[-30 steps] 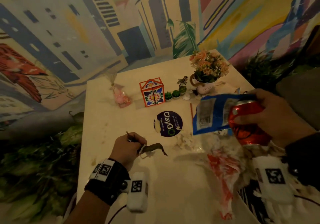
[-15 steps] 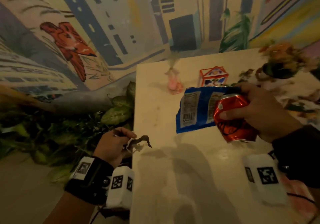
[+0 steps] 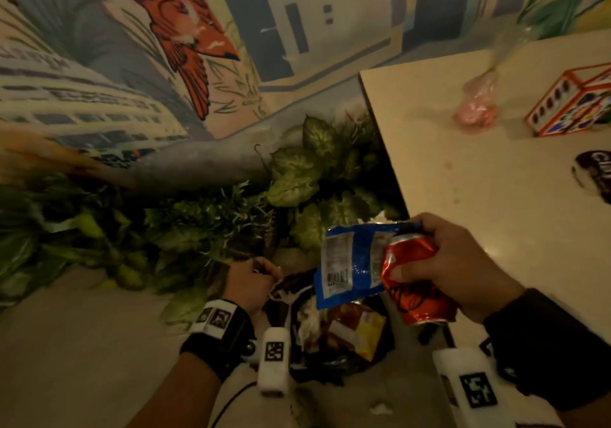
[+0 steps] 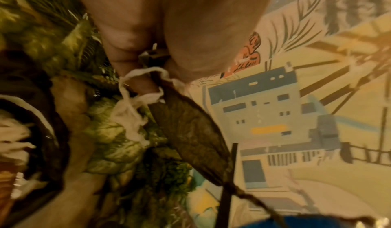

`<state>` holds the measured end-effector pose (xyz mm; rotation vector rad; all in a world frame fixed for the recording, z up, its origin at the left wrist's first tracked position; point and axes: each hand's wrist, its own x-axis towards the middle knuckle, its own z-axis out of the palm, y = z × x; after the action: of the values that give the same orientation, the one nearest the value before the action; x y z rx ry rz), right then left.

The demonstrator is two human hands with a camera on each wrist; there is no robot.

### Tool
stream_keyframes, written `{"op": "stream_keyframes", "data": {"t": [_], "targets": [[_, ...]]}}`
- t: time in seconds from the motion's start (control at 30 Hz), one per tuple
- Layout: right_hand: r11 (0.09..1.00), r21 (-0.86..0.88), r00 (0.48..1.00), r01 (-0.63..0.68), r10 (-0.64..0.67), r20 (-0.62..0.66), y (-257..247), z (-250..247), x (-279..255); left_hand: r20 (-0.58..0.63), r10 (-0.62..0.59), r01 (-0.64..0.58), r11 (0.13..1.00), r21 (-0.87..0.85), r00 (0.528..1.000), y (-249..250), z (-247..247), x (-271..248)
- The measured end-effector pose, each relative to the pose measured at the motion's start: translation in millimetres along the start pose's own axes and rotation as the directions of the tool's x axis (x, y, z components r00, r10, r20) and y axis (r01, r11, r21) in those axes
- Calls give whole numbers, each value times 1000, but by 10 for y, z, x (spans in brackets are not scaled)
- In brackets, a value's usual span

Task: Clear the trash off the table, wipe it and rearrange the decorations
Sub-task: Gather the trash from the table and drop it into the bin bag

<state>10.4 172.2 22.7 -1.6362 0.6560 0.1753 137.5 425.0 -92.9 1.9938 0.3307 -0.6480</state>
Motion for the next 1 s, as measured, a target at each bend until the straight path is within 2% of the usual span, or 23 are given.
{"op": "stream_keyframes", "data": {"t": [0.1, 0.17, 0.3, 0.4, 0.57, 0.67, 0.8, 0.9, 1.0], "targets": [[984, 85, 987, -157, 158, 2, 325, 443, 114, -14, -31, 33, 994, 104, 999, -311, -6, 260], [949, 151, 960, -277, 281, -3, 614, 675, 234, -12, -41, 43, 978, 202, 999, -528, 41, 404], [786, 382, 842, -486, 539, -38, 1400, 1013, 620, 0, -136, 127, 928, 349, 991, -958, 206, 719], [679, 497, 754, -540, 653, -73, 1962, 1154, 945, -25, -216, 205, 878, 432, 976, -1221, 370, 942], [689, 456, 688, -563, 697, -203, 2915, 1353, 1537, -22, -239, 220, 854, 471, 971, -1752, 912, 1485], [701, 447, 683, -555, 691, -236, 3426, 1456, 1856, 0, -276, 246, 859, 450, 961, -2094, 1239, 1806], [755, 374, 722, -539, 643, -257, 3857, 1570, 2271, -15, -283, 263, 869, 420, 959, -2415, 1550, 2166], [812, 221, 751, -541, 584, -309, 4044, 1657, 2486, 85, -295, 236, 879, 414, 952, -2653, 1694, 2346], [843, 78, 791, -532, 527, -310, 4261, 1806, 2594, 196, -284, 141, 835, 532, 939, -2867, 1794, 2363]]}}
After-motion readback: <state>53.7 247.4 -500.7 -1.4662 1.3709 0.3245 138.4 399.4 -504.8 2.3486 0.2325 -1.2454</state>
